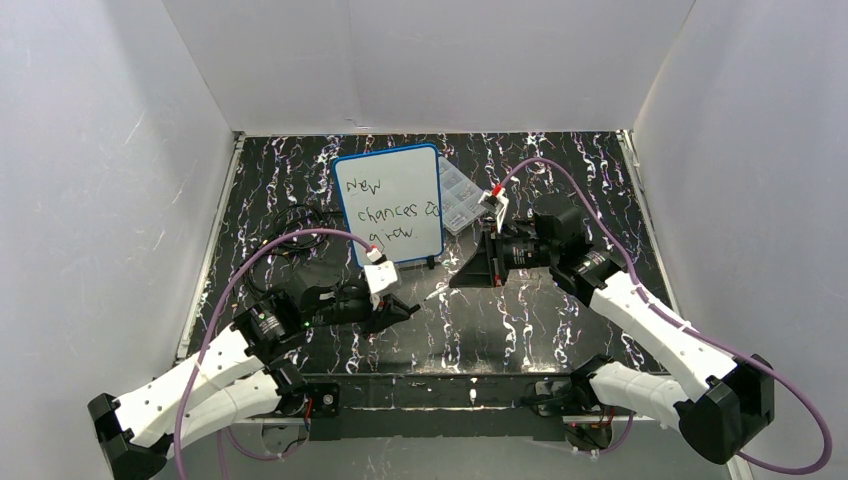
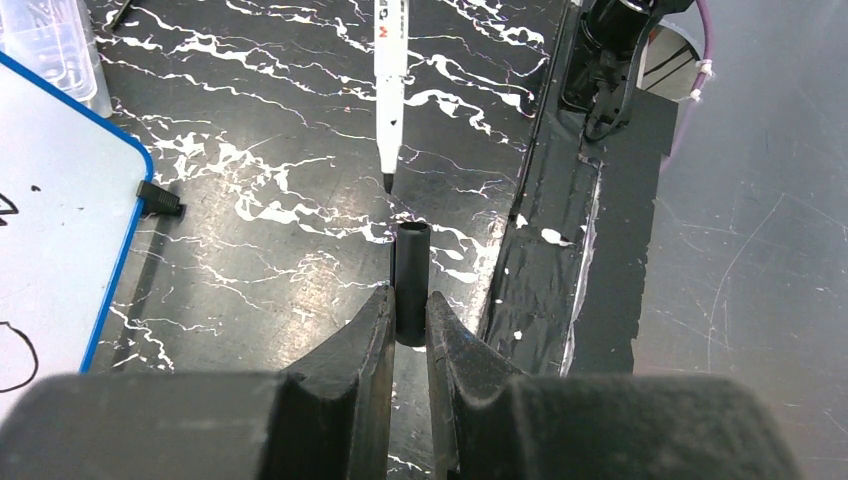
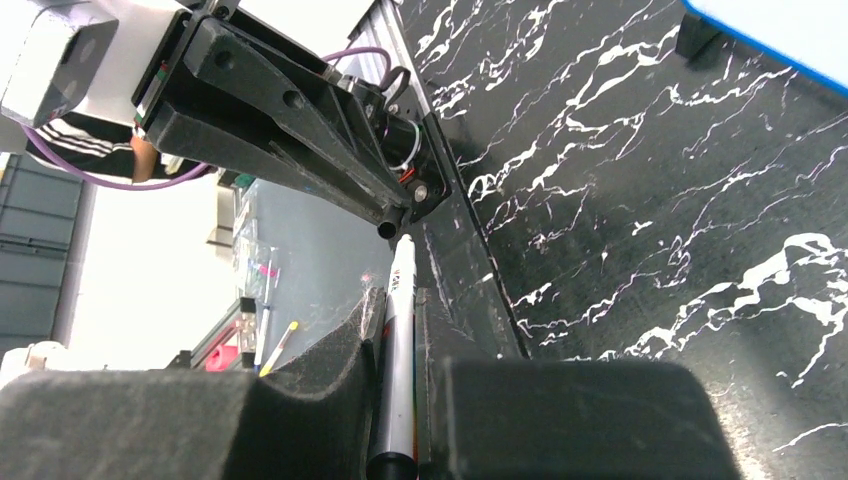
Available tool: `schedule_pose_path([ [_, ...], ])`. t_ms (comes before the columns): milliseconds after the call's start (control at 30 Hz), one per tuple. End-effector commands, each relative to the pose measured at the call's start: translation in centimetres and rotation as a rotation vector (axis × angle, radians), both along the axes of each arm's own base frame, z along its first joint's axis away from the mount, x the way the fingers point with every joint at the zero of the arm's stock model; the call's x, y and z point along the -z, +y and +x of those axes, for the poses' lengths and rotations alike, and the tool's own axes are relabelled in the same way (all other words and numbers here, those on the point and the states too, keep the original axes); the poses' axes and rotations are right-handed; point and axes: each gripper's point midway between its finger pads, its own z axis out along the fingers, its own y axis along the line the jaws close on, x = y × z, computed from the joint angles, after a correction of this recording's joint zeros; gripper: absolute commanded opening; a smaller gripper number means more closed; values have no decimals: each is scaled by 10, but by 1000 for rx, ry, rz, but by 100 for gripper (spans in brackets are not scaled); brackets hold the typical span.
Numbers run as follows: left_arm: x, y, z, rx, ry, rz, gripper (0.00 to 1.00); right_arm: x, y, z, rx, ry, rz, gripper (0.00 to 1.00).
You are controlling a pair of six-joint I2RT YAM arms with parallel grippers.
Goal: Write a sentence on the whiteboard
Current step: Close the whiteboard marker at the center of the board.
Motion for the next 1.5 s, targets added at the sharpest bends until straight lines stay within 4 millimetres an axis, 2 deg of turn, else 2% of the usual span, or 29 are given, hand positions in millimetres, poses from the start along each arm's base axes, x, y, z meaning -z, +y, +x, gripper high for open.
schedule_pose_path([
  [0,0,-5,-6,39,20,-20,0,-1,0,-11,-54,14,14,1],
  [633,1,-6,-5,39,29,-16,0,-2,5,-16,-91,24,35,1],
  [1467,0,-6,-6,41,25,-23,0,8,8,-14,-94,40,28,1],
])
